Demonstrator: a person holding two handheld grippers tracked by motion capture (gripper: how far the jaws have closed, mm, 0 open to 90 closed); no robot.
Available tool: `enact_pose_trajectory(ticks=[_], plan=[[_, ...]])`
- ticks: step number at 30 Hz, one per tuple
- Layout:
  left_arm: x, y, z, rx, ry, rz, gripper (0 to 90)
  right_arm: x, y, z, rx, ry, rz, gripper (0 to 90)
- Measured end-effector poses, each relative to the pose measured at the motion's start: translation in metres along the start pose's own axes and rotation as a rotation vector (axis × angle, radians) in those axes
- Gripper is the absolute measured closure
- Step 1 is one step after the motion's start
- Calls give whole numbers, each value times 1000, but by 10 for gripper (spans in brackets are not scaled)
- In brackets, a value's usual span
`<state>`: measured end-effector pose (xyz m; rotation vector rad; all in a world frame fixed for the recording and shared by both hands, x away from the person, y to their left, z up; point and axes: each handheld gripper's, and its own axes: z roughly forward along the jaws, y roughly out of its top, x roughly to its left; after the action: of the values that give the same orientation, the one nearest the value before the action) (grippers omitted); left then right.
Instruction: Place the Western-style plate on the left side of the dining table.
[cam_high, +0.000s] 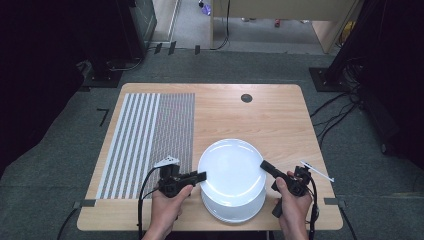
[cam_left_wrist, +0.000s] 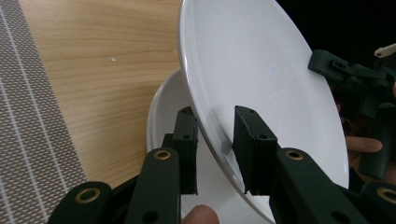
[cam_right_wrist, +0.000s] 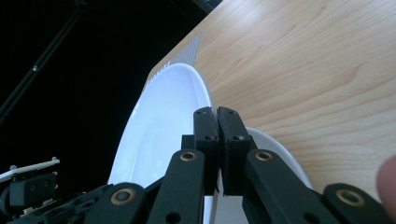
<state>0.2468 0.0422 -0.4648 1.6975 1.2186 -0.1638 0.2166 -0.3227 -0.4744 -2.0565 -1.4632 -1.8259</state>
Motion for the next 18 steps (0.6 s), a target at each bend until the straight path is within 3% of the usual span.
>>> enact_pose_trajectory(ticks=[18], plan=[[25, 15, -37, -70, 43, -36, 726, 34, 3, 44, 28, 30, -34, 882]])
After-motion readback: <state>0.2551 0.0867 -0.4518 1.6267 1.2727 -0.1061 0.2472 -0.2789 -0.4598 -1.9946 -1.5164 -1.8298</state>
